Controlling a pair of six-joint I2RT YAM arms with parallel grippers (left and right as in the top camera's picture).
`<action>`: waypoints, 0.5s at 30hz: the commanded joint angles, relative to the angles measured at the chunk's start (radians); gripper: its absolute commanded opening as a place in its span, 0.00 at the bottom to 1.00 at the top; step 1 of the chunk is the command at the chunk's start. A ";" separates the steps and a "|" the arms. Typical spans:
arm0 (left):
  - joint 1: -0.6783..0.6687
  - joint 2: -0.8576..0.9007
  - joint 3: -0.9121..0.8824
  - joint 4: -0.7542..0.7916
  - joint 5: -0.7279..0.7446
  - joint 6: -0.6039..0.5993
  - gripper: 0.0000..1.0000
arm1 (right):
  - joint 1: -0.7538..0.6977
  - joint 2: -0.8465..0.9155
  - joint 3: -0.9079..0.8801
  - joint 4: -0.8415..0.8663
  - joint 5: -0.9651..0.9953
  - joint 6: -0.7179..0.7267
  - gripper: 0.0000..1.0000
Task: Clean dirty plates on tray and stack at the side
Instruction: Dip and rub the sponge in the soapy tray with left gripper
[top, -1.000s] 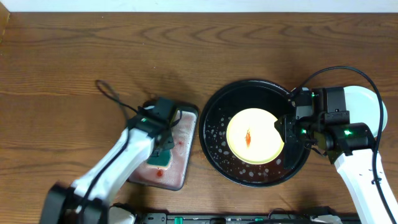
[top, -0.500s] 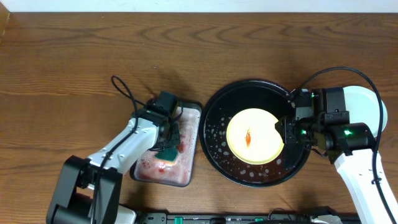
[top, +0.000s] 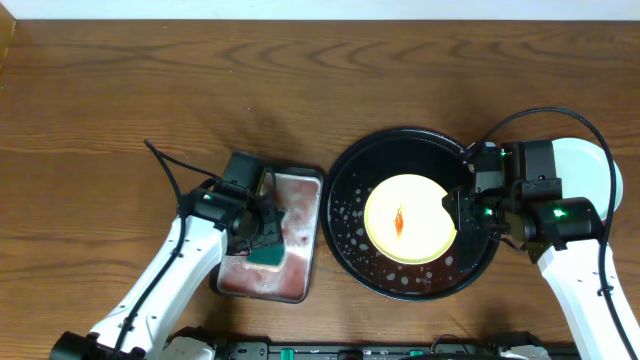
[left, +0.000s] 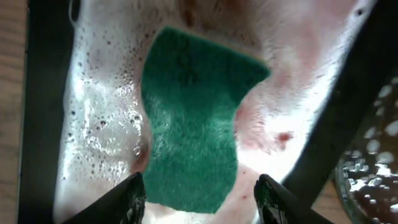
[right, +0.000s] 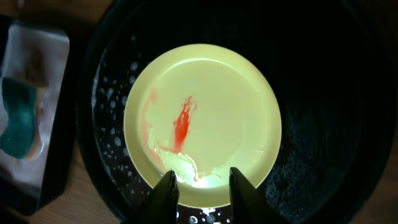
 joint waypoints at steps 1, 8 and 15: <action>0.004 0.035 -0.093 0.043 0.013 -0.042 0.51 | 0.010 -0.006 0.009 0.006 -0.011 0.003 0.26; 0.005 0.118 -0.203 0.204 0.091 -0.098 0.19 | 0.010 -0.006 0.009 0.008 -0.011 0.003 0.22; 0.005 0.109 -0.116 0.129 0.095 -0.070 0.08 | 0.010 -0.006 0.009 0.007 -0.011 0.006 0.22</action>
